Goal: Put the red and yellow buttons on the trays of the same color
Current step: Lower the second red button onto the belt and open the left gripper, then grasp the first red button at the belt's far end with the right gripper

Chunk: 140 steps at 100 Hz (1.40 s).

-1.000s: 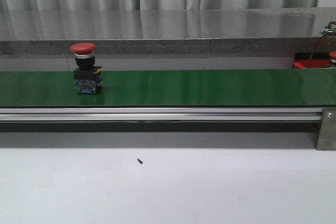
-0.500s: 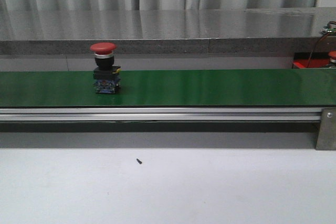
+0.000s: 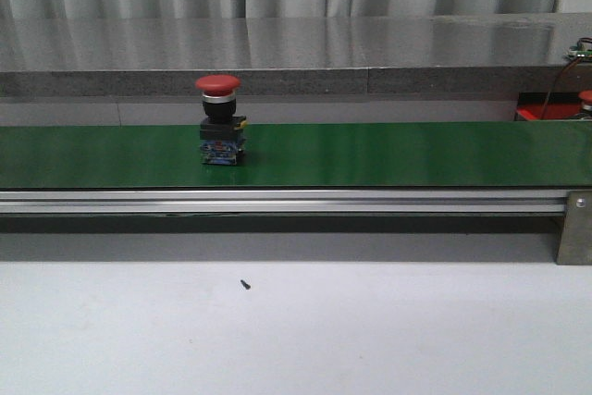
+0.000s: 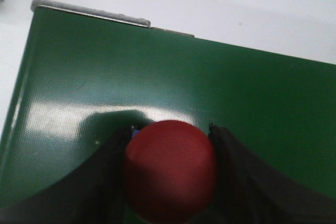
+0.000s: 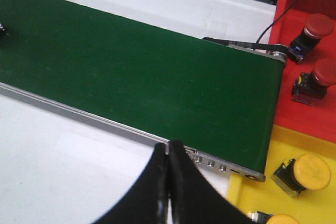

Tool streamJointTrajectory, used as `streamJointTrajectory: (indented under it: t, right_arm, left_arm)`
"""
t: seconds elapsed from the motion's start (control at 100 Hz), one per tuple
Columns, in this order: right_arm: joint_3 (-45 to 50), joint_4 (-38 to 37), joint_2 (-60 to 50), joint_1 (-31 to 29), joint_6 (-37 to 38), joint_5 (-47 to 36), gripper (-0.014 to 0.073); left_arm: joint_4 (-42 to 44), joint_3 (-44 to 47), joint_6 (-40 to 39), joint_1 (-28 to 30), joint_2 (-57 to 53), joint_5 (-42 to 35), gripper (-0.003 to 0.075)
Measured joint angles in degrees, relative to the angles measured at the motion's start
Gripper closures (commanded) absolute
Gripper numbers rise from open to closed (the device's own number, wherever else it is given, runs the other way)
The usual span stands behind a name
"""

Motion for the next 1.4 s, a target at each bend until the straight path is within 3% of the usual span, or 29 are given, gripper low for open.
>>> streamJointTrajectory:
  t: [0.19, 0.31, 0.72, 1.09, 1.25, 1.4]
  right_arm:
    - [0.0, 0.0, 0.0, 0.0, 0.0, 0.0, 0.069]
    - [0.0, 0.0, 0.0, 0.0, 0.0, 0.0, 0.069]
    - [0.0, 0.0, 0.0, 0.0, 0.0, 0.0, 0.069]
    - [0.0, 0.0, 0.0, 0.0, 0.0, 0.0, 0.069]
    - [0.0, 0.0, 0.0, 0.0, 0.0, 0.0, 0.069]
    - [0.0, 0.0, 0.0, 0.0, 0.0, 0.0, 0.069]
  left_arm:
    - [-0.35, 0.0, 0.0, -0.2, 0.08, 0.0, 0.0142]
    - [-0.35, 0.0, 0.04, -0.2, -0.64, 0.0, 0.0058]
    - [-6.23, 0.38, 8.17, -0.74, -15.86, -0.13, 0.0059]
    - [-9.81, 10.95, 13.4, -8.6, -34.72, -3.03, 0.0075]
    - [-9.81, 19.05, 13.53, -11.7, -43.49, -5.56, 0.019]
    - [-9.95, 27.66, 13.53, -12.41, -51.15, -6.72, 0.0392]
